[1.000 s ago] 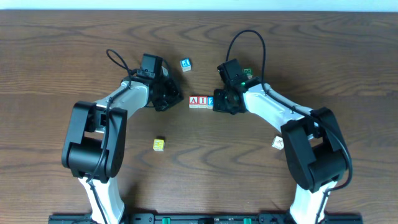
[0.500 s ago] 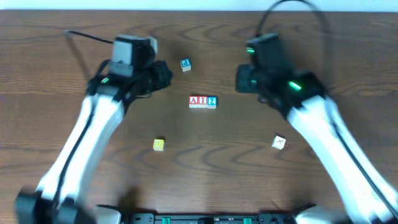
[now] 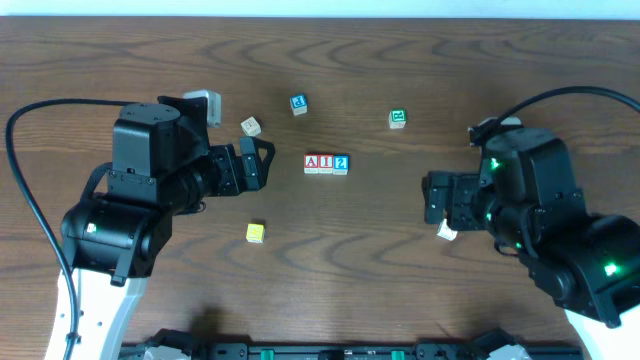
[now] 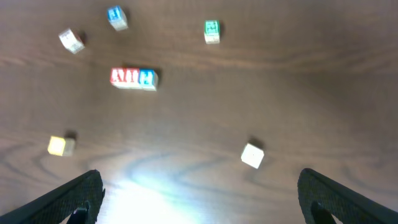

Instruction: Spell out Ai2

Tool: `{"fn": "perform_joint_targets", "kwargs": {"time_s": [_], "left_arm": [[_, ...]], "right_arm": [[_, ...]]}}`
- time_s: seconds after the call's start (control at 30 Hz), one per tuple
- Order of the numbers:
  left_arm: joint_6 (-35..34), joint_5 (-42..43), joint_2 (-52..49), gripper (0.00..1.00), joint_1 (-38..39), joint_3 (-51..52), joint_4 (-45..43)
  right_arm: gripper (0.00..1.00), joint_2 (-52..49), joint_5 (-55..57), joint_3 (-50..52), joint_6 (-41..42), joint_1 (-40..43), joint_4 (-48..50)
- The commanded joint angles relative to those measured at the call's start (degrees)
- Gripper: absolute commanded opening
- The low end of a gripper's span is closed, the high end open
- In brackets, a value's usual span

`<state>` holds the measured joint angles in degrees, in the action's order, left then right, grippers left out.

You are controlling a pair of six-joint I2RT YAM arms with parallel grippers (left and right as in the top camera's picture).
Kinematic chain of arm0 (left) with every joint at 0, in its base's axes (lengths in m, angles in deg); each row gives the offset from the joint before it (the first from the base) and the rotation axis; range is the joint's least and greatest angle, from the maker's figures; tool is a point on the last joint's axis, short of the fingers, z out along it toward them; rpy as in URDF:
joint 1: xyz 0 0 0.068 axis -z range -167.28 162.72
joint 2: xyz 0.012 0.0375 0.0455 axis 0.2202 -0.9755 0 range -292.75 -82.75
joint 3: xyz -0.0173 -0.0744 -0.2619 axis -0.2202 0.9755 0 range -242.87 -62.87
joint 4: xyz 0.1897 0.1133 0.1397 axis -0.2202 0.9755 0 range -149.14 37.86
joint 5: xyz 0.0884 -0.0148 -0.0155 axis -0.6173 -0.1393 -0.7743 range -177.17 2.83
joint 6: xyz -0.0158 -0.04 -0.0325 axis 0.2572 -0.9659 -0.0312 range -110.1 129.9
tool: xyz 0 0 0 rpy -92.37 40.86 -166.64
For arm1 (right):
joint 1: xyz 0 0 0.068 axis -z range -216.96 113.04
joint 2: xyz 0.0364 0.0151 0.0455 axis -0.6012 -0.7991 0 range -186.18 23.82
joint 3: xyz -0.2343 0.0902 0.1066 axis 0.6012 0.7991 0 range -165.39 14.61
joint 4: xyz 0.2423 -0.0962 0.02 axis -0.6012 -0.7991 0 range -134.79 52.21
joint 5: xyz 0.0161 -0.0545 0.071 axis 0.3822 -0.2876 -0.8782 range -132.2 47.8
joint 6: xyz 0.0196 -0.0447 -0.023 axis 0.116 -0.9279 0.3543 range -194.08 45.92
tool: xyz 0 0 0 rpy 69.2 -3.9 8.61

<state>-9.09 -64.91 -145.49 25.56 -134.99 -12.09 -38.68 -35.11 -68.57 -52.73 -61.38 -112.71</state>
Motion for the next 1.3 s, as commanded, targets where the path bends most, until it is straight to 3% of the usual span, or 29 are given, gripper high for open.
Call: {"fn": "perform_joint_targets", "kwargs": {"time_s": [0.0,0.33,0.63,0.83,1.03,1.27], "left_arm": [[1.4,-0.2,0.0,0.95,0.0,-0.6,0.6],[1.5,-0.3,0.1,0.95,0.0,-0.6,1.2],[6.8,-21.7,13.8,0.95,-0.3,1.3,12.4],[18.9,-24.2,29.9,0.95,-7.7,15.3,5.0],[19.0,-21.9,41.7,0.95,-13.0,35.4,-4.6],[19.0,-20.7,52.3,0.95,-14.4,50.2,-9.1]], "right_arm": [[0.99,0.2,0.4,0.0,-0.8,0.3,-1.3],[0.99,0.2,0.4,0.0,-0.8,0.3,-1.2],[0.99,0.2,0.4,0.0,-0.8,0.3,-1.2],[0.99,0.2,0.4,0.0,-0.8,0.3,-1.2],[0.99,0.2,0.4,0.0,-0.8,0.3,-1.2],[0.99,0.2,0.4,0.0,-0.8,0.3,-1.2]]}}
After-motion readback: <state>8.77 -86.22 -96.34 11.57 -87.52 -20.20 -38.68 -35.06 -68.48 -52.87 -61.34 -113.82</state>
